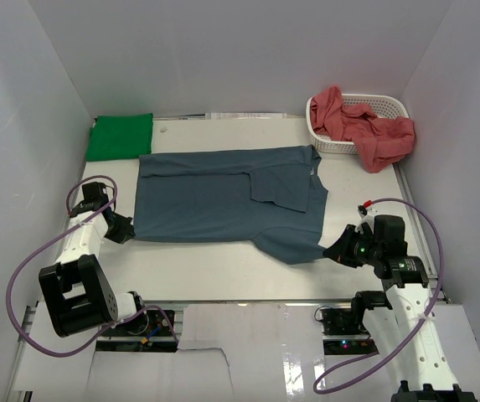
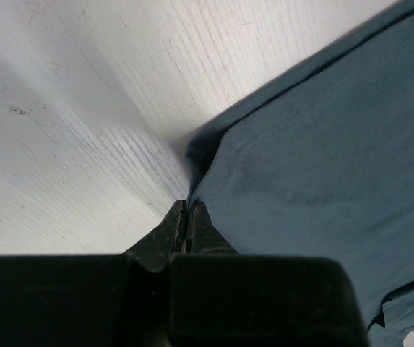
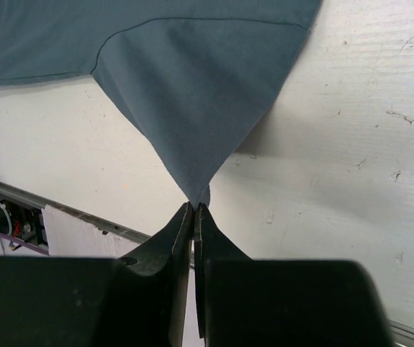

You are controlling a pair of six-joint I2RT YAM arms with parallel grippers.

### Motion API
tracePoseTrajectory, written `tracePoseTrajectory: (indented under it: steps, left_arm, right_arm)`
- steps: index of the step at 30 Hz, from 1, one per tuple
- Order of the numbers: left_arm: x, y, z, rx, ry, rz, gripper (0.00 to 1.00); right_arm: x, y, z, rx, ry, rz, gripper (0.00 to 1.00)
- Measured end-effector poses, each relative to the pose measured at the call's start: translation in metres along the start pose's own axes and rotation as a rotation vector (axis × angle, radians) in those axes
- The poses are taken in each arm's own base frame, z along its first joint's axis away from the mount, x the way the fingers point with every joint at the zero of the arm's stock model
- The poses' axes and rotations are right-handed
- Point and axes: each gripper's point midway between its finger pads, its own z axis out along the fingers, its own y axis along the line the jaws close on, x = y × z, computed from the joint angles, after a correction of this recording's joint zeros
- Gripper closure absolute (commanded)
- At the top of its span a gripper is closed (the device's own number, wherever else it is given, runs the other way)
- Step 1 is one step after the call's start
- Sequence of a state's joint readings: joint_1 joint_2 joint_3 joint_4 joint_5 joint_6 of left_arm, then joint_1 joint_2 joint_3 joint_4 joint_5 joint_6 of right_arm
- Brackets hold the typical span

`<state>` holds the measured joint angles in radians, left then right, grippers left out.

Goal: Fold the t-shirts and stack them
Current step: Fold the other side of the tshirt into a rectangle

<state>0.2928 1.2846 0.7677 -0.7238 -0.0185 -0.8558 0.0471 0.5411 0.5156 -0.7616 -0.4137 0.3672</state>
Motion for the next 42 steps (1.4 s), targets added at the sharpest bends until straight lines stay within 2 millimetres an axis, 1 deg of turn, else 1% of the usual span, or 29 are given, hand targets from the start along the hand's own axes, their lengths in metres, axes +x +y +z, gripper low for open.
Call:
tracePoseTrajectory:
  steps: [7, 10, 17, 22, 26, 29, 32, 38, 42]
  left_arm:
    - [-0.002, -0.003, 0.0, 0.005, -0.001, -0.001, 1.0]
    - [-0.005, -0.006, 0.001, 0.007, -0.002, 0.003, 1.0]
    - [-0.007, -0.012, 0.009, 0.001, 0.022, 0.022, 1.0]
    - [-0.009, -0.021, 0.005, 0.035, 0.032, 0.029, 1.0]
    - [-0.013, -0.031, 0.001, 0.064, 0.028, 0.029, 1.0]
    - [-0.015, -0.034, 0.0, 0.071, 0.025, 0.03, 1.0]
    - [-0.016, -0.035, 0.0, 0.073, 0.022, 0.03, 1.0]
    - [-0.017, -0.034, 0.0, 0.065, 0.021, 0.03, 1.0]
    - [-0.016, -0.033, 0.0, 0.064, 0.022, 0.029, 1.0]
  right_arm:
    - [-0.002, -0.004, 0.007, 0.025, 0.044, 0.031, 0.92]
    - [-0.007, -0.004, 0.01, 0.029, 0.055, 0.038, 0.92]
    - [-0.035, 0.005, 0.01, 0.031, 0.04, 0.015, 0.92]
    - [-0.058, 0.015, 0.004, 0.02, -0.01, -0.021, 0.92]
    - [-0.064, 0.017, 0.004, 0.02, -0.015, -0.035, 0.92]
    - [-0.068, 0.017, 0.004, 0.028, -0.016, -0.038, 0.92]
    - [-0.075, 0.018, 0.002, 0.038, -0.029, -0.046, 0.92]
    - [-0.081, 0.013, 0.003, 0.069, -0.034, -0.048, 0.92]
    - [-0.091, 0.011, 0.0, 0.083, -0.052, -0.051, 0.92]
